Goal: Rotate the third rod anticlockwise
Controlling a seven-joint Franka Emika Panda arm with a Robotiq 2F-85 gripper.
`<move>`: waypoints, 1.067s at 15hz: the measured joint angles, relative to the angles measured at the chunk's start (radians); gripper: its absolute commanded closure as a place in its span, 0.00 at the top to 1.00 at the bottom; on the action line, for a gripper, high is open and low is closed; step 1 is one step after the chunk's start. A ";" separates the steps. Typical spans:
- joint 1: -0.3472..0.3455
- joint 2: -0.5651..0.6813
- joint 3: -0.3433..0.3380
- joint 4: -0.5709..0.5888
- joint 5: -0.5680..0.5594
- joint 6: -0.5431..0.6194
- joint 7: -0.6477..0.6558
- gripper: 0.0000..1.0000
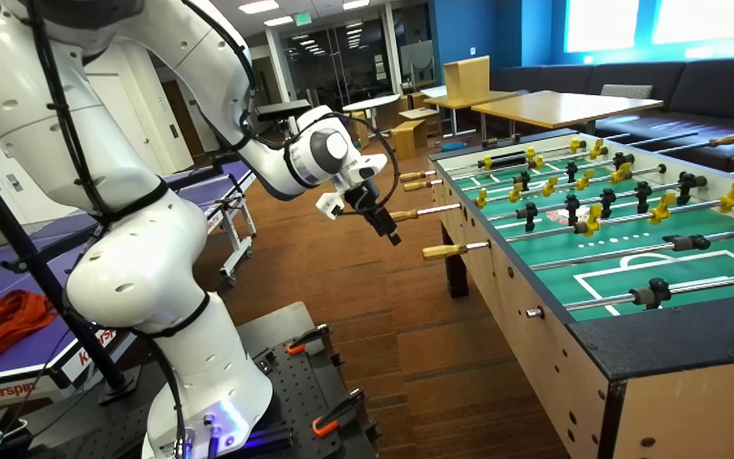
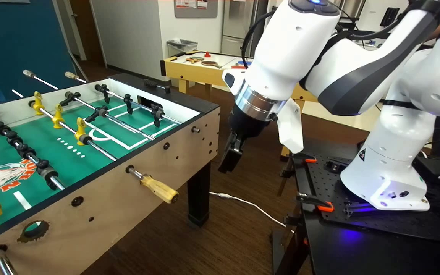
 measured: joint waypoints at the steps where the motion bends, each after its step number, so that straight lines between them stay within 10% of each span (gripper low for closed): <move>1: 0.000 0.006 0.012 0.012 -0.024 -0.056 -0.006 1.00; 7: 0.031 0.108 0.070 0.132 -0.296 -0.411 0.017 1.00; 16: 0.518 0.510 -0.270 0.314 -0.824 -0.683 0.121 1.00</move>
